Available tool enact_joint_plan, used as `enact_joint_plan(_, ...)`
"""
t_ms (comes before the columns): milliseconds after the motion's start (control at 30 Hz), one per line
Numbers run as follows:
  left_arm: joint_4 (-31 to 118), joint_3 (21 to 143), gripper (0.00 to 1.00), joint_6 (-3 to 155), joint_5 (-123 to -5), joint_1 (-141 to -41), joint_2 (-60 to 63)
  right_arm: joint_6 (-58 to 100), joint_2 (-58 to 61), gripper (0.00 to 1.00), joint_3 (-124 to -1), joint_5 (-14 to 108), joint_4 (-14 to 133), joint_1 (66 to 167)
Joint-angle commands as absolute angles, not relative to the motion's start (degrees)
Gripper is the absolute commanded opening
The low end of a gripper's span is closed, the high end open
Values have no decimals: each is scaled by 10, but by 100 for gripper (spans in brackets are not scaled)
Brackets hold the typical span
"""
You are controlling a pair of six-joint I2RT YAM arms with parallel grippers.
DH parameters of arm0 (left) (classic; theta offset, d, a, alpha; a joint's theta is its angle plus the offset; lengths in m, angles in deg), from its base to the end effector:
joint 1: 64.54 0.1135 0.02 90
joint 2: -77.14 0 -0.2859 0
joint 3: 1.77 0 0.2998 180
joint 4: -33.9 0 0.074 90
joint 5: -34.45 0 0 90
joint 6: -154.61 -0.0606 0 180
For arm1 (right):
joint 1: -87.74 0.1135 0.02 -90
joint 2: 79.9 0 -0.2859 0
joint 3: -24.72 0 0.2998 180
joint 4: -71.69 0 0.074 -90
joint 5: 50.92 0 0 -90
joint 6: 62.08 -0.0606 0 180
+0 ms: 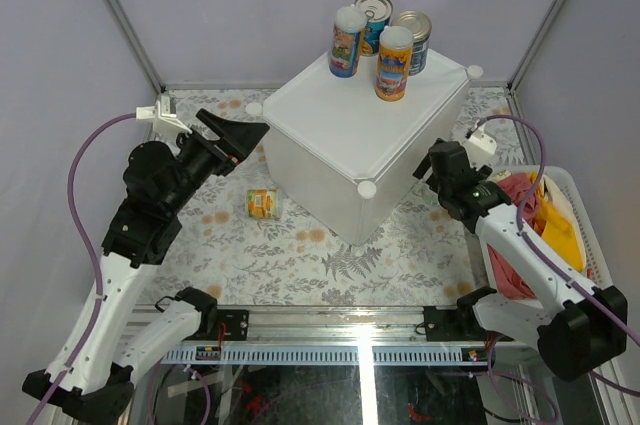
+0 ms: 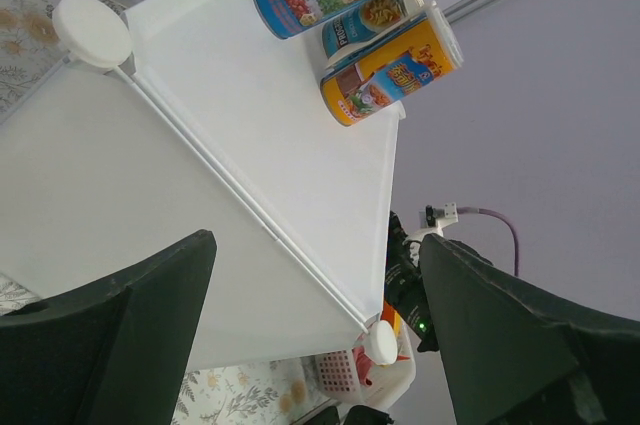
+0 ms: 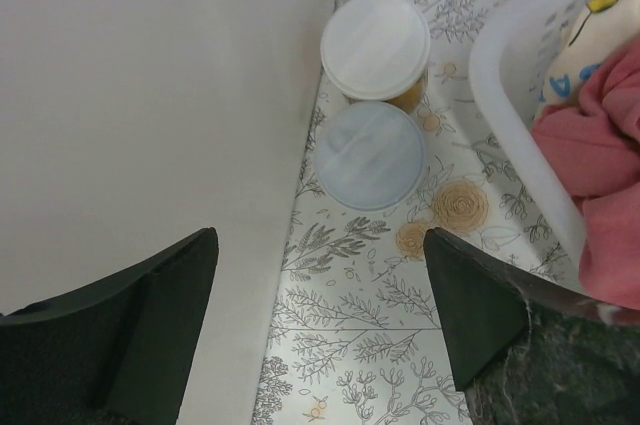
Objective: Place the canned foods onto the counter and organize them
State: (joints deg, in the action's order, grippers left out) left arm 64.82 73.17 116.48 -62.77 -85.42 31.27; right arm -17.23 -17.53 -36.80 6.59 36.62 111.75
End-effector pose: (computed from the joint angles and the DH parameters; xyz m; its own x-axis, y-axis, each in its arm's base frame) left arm 0.2000 -0.0845 0.4600 -0.3891 -0.6868 -0.6139 0.2671 0.5537 -0.7887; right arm 0.2768 0.0877 0.2889 -0.3395 0.5034 -0.7945 0.4181 0.8375 0.3519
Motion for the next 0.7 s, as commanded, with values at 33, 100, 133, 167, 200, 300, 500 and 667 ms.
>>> enact_joint_plan(33,650,743,83,1147,-626,-848,314,-251,-151,90,-366,17,355,1117)
enact_joint_plan(100,650,742,83,1147,-626,-848,314,-267,-137,90,-366,11,347,1115)
enact_joint_plan(133,651,743,83,1146,-626,-848,314,-272,-133,90,-364,9,349,1113)
enact_joint_plan(167,652,743,83,1146,-625,-848,315,-274,-129,90,-359,9,354,1111)
enact_joint_plan(200,653,743,83,1145,-624,-848,316,-277,-126,90,-354,9,360,1110)
enact_joint_plan(300,655,745,83,1143,-623,-847,315,-283,-114,90,-346,6,372,1104)
enact_joint_plan(500,658,747,83,1142,-621,-847,315,-295,-96,89,-325,-3,395,1090)
enact_joint_plan(667,660,748,83,1142,-620,-846,316,-286,-79,89,-316,3,425,1076)
